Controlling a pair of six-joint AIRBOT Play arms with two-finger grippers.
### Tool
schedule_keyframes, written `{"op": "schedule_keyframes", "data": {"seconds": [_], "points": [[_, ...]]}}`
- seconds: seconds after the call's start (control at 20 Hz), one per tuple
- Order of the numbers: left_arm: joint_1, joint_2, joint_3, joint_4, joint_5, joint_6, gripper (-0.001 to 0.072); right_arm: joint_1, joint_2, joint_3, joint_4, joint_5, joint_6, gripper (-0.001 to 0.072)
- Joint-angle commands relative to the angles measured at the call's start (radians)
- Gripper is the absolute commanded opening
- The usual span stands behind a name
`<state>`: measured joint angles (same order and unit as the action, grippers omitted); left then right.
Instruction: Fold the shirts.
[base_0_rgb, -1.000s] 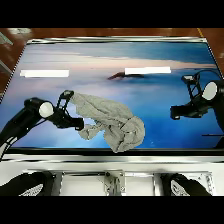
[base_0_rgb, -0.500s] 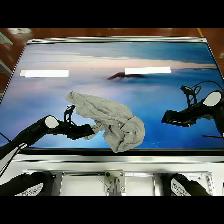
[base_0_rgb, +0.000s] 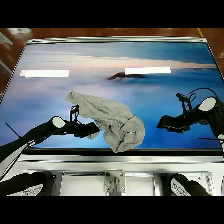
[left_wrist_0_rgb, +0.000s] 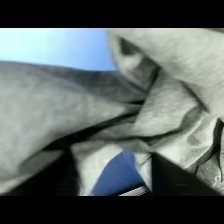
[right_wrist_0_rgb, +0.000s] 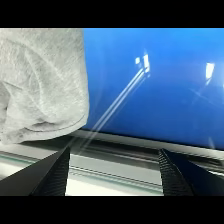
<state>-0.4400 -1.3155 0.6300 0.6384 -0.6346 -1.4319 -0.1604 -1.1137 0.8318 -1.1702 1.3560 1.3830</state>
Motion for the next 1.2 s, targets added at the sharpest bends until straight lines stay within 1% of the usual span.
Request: {"op": "schedule_keyframes", "data": {"seconds": [0.0, 0.1, 0.2, 0.3, 0.45, 0.55, 0.6, 0.65, 0.7, 0.75, 0.85, 1.0, 1.15], "points": [[-0.043, -0.034, 0.042, -0.048, 0.014, 0.036, 0.0035, 0.0, 0.0, -0.089, 0.067, -0.058, 0.0, 0.0669], [-0.031, -0.023, 0.061, -0.047, -0.002, 0.048, 0.0034, 0.0, 0.0, -0.146, 0.139, -0.117, 0.0, 0.0668], [-0.014, 0.007, 0.069, -0.044, -0.023, 0.079, 0.0034, 0.04, 0.0, -0.21, 0.216, -0.209, -0.014, 0.0668], [0.014, 0.06, 0.069, -0.042, -0.039, 0.086, 0.0034, 0.129, -0.013, -0.247, 0.219, -0.293, -0.013, 0.0667], [0.045, 0.148, 0.069, -0.036, -0.05, 0.086, 0.0034, 0.262, -0.097, -0.25, 0.22, -0.391, 0.004, 0.0666], [0.055, 0.205, 0.069, -0.037, -0.05, 0.085, 0.0034, 0.312, -0.157, -0.25, 0.225, -0.45, 0.025, 0.0654], [0.06, 0.233, 0.069, -0.037, -0.05, 0.086, 0.0034, 0.326, -0.179, -0.25, 0.231, -0.466, 0.026, 0.0585], [0.064, 0.256, 0.069, -0.037, -0.046, 0.086, 0.0034, 0.327, -0.19, -0.249, 0.231, -0.471, 0.026, 0.0384], [0.069, 0.275, 0.069, -0.037, -0.046, 0.086, 0.0035, 0.324, -0.19, -0.248, 0.23, -0.469, 0.026, 0.0113], [0.079, 0.291, 0.069, -0.036, -0.046, 0.088, 0.0034, 0.316, -0.183, -0.236, 0.222, -0.449, 0.023, 0.0067], [0.119, 0.331, 0.07, -0.037, -0.046, 0.138, 0.0034, 0.299, -0.146, -0.174, 0.154, -0.377, 0.003, 0.0063], [0.226, 0.424, 0.134, -0.036, -0.056, 0.142, 0.0034, 0.273, -0.005, 0.005, -0.017, -0.28, -0.021, 0.0063], [0.313, 0.547, 0.326, -0.037, -0.058, 0.168, 0.0034, 0.269, 0.177, 0.255, -0.092, -0.31, -0.054, 0.0062]]}}
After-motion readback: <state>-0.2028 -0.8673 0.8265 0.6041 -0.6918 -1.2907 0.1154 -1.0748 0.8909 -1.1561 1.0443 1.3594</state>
